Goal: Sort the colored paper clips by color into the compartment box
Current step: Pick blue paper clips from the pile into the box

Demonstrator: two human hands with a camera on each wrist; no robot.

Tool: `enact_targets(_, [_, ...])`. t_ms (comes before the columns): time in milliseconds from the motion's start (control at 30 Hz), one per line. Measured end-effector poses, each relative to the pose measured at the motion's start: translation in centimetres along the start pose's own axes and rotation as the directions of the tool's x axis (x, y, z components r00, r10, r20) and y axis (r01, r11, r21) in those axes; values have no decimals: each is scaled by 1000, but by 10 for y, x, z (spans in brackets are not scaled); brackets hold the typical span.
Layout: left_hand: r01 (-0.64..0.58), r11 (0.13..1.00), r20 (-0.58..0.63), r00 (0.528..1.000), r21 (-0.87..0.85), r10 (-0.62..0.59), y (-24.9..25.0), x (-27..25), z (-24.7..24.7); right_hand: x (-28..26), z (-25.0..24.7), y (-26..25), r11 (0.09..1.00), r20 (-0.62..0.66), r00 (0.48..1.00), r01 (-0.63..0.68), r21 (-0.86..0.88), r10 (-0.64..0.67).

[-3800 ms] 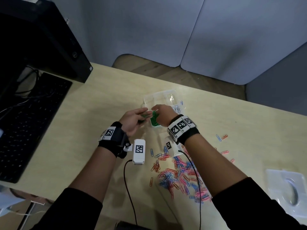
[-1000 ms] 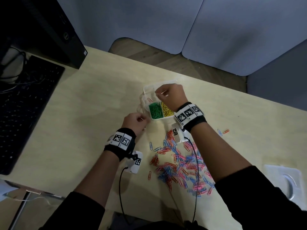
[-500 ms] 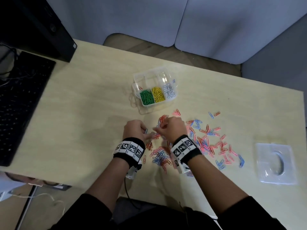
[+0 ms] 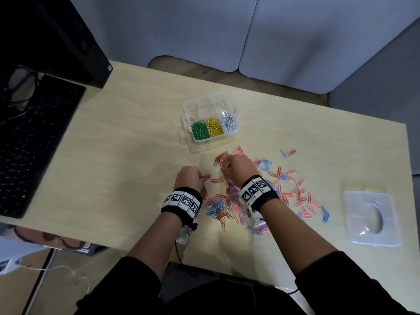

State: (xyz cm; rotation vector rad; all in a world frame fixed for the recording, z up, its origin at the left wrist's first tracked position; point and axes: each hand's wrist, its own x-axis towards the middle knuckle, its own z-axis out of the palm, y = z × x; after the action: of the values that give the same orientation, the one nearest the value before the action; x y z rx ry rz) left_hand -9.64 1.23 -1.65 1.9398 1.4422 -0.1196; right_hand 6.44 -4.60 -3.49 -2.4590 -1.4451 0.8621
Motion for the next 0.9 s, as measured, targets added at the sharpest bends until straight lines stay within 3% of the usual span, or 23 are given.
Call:
enact_targets(100, [14,999,4,1000,-40,-14,-4,-1,-1,-7,-13,24,932,-23,999,-34,360,45])
enact_targets(133, [28,997,-1,1000,-76,-28,-7,-1,-2,-12,-18,29,850,-12,995,-77,521,97])
enact_targets(233, [56,980,-4,998,-191,-58,-13,-2,-6,-27,-23,43,451,84,982,-154,879,171])
enact_targets(300, [50,963,14,999,-264,-48,-15,-3,-9,-36,-25,46,282,146,977,-185,941,157])
enact_targets(433, [24,965,90,996,-263,0,-15,-10,-12,-43,-26,44,151,284,955,-294,944,85])
enact_targets(500, [42,958,136,991,-283,-4,-14,-15,-13,-43,-24,39,214,313,947,-322,922,74])
enact_targets(533, [55,953,150,989,-299,-11,-14,-17,-14,-42,-21,38,350,279,957,-289,891,80])
enact_targets(600, [58,952,165,986,-301,-8,-15,-22,-12,-42,-17,35,710,172,985,-143,690,31])
enact_targets(667, [38,965,189,982,-259,12,-17,-28,-8,-48,-13,25,903,141,989,-13,429,-53])
enact_targets(767, [-53,989,228,970,-141,85,-24,-37,1,-61,2,8,971,204,960,154,182,-191])
enact_targets(900, [-148,989,251,957,-6,145,-32,-44,12,-70,24,7,987,149,977,160,-24,-155])
